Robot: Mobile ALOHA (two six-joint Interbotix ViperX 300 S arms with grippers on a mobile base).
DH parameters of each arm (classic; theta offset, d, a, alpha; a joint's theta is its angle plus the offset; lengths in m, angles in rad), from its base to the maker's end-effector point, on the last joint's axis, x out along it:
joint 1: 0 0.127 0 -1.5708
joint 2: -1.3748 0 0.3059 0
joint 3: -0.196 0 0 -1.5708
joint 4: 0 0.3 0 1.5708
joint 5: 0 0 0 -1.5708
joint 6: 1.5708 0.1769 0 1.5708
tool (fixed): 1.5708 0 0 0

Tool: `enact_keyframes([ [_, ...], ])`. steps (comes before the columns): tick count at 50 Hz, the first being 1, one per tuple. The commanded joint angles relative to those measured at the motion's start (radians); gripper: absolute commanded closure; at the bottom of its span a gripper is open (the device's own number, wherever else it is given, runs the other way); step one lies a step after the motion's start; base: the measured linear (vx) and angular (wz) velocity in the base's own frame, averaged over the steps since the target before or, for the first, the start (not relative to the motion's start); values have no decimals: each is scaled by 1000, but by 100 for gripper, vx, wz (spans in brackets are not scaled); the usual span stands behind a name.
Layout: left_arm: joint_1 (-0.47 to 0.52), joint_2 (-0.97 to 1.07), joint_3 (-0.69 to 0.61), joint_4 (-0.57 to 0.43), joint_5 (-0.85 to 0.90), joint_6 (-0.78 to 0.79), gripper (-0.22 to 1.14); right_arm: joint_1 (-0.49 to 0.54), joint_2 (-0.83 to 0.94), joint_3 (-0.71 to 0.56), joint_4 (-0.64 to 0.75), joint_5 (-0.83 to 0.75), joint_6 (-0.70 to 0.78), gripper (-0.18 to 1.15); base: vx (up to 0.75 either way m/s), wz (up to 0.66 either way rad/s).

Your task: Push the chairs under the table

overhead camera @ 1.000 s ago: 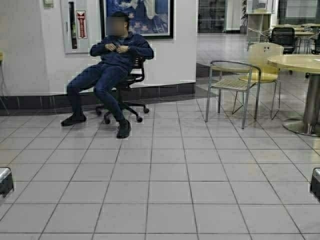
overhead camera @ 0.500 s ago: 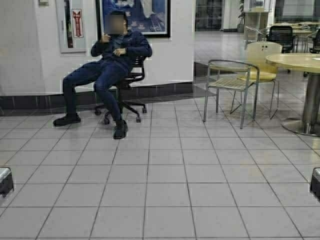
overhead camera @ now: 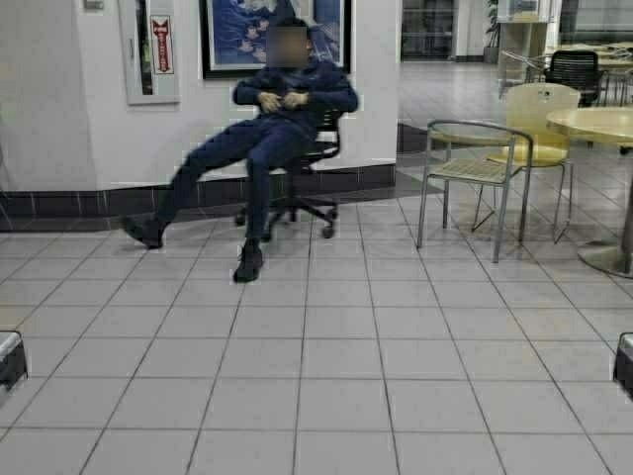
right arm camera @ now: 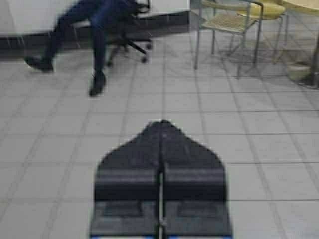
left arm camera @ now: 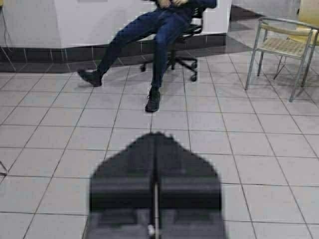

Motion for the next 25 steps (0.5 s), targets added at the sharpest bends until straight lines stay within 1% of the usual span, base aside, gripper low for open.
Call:
enact_keyframes([
  [1, -3, 9, -2, 0, -3, 6, 89, 3, 5, -14, 3, -6, 28, 93, 26, 3],
  [13, -2, 23, -2, 2, -3, 12, 89, 3, 52, -11, 3, -81, 31, 93, 26, 2],
  [25, -2, 20, 3, 2, -2, 11, 89, 3, 57, 5, 5, -87, 38, 93, 29, 3],
])
